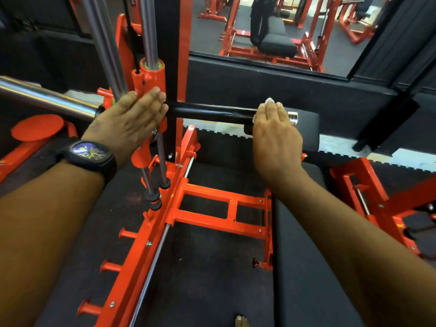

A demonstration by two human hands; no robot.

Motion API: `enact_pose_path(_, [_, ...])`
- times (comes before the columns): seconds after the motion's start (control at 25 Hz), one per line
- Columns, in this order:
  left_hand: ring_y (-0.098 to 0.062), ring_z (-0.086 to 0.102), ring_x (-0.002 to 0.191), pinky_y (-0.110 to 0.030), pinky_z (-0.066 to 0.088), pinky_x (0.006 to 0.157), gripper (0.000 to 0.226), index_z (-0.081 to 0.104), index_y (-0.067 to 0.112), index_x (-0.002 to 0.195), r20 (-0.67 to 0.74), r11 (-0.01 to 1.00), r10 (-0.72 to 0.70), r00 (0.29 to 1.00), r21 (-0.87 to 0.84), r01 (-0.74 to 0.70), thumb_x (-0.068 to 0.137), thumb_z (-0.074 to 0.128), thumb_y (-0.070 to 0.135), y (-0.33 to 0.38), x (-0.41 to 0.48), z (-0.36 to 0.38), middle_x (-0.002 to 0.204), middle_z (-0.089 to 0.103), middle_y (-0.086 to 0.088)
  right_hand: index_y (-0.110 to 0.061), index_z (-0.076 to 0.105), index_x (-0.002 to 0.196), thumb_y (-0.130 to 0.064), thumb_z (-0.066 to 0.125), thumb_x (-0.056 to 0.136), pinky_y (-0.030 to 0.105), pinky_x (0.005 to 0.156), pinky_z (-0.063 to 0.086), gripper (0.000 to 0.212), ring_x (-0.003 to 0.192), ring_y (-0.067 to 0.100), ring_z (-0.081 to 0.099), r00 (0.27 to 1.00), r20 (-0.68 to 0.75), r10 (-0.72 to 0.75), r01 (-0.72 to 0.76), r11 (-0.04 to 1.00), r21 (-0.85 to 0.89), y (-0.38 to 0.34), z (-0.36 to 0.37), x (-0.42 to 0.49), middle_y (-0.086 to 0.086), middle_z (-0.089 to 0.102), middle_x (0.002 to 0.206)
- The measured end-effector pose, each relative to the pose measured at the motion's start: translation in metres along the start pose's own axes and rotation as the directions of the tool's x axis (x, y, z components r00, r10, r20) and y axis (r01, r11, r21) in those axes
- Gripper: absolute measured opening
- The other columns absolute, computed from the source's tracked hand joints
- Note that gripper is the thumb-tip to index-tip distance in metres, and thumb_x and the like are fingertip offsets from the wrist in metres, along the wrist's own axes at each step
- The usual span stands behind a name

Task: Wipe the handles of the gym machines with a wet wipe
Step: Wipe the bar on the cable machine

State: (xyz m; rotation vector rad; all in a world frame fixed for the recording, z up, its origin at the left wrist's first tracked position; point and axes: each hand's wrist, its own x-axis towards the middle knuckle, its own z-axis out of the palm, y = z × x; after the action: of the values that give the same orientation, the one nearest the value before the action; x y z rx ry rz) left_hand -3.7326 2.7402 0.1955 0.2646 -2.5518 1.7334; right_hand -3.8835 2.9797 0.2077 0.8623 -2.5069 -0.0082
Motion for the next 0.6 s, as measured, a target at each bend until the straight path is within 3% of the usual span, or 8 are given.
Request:
enact_pose_path(0.12, [-0.04, -0.012, 0.152, -0.049, 0.004, 0.123, 0.084, -0.028, -0.005, 0.148, 0.008, 1.0, 0.02, 1.0, -0.02, -0.02, 0.098, 0.027, 0.034, 0.001, -0.001, 0.0, 0.161, -0.022, -0.025, 0.001, 0.054, 0.13, -0.007, 0.065, 0.092, 0.037, 0.106, 0.044, 0.041, 0.128, 0.031, 0.051, 1.0, 0.012, 0.006, -0.007, 0.996, 0.084, -0.005, 0.0, 0.011, 0.019, 0.056, 0.131])
enact_pose_path(0.24, [-0.041, -0.01, 0.152, -0.05, 0.005, 0.123, 0.079, -0.028, -0.006, 0.148, -0.019, 0.999, 0.031, 0.999, -0.015, -0.031, 0.097, 0.021, 0.029, 0.0, -0.002, -0.001, 0.161, -0.021, -0.026, 0.003, 0.048, 0.14, 0.0, 0.062, 0.09, 0.039, 0.112, 0.039, 0.052, 0.136, 0.034, 0.045, 0.998, -0.04, -0.054, 0.058, 0.993, 0.106, 0.0, 0.005, 0.002, 0.022, 0.051, 0.142])
enact_pose_path(0.32, [-0.041, -0.01, 0.152, -0.05, 0.005, 0.123, 0.077, -0.028, -0.006, 0.148, -0.012, 1.0, 0.031, 0.999, -0.002, -0.031, 0.097, 0.019, 0.028, 0.0, -0.002, 0.001, 0.161, -0.02, -0.026, 0.0, 0.044, 0.144, 0.001, 0.06, 0.092, 0.036, 0.114, 0.035, 0.055, 0.143, 0.03, 0.037, 0.999, -0.053, -0.005, 0.014, 0.985, 0.172, 0.008, 0.006, 0.0, 0.017, 0.045, 0.149])
enact_pose_path(0.48, [-0.042, -0.015, 0.151, -0.05, 0.003, 0.123, 0.082, -0.03, -0.006, 0.147, 0.021, 1.0, 0.018, 1.0, -0.019, -0.018, 0.099, 0.026, 0.032, -0.001, -0.001, -0.002, 0.159, -0.026, -0.027, 0.006, 0.046, 0.14, 0.003, 0.064, 0.087, 0.04, 0.114, 0.038, 0.056, 0.14, 0.034, 0.04, 0.998, -0.053, 0.042, -0.035, 0.991, 0.131, 0.003, 0.007, -0.004, 0.024, 0.048, 0.143])
enact_pose_path(0.6, [-0.041, -0.013, 0.151, -0.05, 0.004, 0.123, 0.083, -0.03, -0.006, 0.147, 0.018, 1.0, 0.016, 1.0, -0.006, -0.016, 0.099, 0.027, 0.031, 0.0, 0.0, 0.0, 0.16, -0.024, -0.026, 0.003, 0.058, 0.125, -0.005, 0.06, 0.091, 0.038, 0.1, 0.047, 0.034, 0.124, 0.033, 0.054, 0.999, -0.028, 0.036, -0.031, 0.987, 0.159, 0.001, 0.003, 0.004, 0.021, 0.059, 0.128])
